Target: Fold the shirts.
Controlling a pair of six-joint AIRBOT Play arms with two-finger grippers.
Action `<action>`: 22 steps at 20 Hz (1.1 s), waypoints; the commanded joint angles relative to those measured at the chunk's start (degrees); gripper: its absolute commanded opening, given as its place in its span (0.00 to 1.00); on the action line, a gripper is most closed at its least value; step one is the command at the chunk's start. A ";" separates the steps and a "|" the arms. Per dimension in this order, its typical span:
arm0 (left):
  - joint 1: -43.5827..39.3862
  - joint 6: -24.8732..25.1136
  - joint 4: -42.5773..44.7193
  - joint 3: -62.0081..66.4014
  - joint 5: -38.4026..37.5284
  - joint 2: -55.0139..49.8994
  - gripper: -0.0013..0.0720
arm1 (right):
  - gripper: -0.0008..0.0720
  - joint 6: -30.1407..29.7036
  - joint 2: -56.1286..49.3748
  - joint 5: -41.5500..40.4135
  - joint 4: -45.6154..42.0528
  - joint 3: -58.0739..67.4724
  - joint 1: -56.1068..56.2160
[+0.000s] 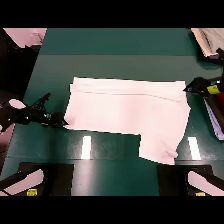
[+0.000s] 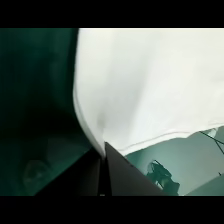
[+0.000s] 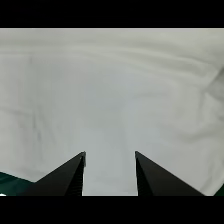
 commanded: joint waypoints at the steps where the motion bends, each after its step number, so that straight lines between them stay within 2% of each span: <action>1: -0.35 -0.52 -0.39 2.82 -0.83 0.09 0.05 | 0.52 0.04 4.83 2.40 -0.24 -9.40 -4.92; 6: -0.35 -0.50 -1.25 6.43 -0.72 0.09 0.04 | 0.52 0.07 14.51 5.31 -0.22 -31.95 -17.46; 10: -0.35 -0.44 -1.31 6.43 -0.63 0.07 0.05 | 0.52 0.04 17.18 3.34 -0.22 -42.71 -22.45; 16: -0.35 -0.33 -1.40 6.43 -1.70 0.09 0.05 | 0.51 1.66 11.65 -0.46 -0.17 -45.99 -14.10; 18: -0.35 -0.33 -1.40 6.43 -1.84 0.09 0.05 | 0.43 3.17 9.90 -2.62 -1.36 -45.99 -10.64; 22: -0.35 -0.31 -1.38 6.43 -1.77 0.09 0.05 | 0.43 7.39 10.73 -4.46 -6.21 -45.86 -6.91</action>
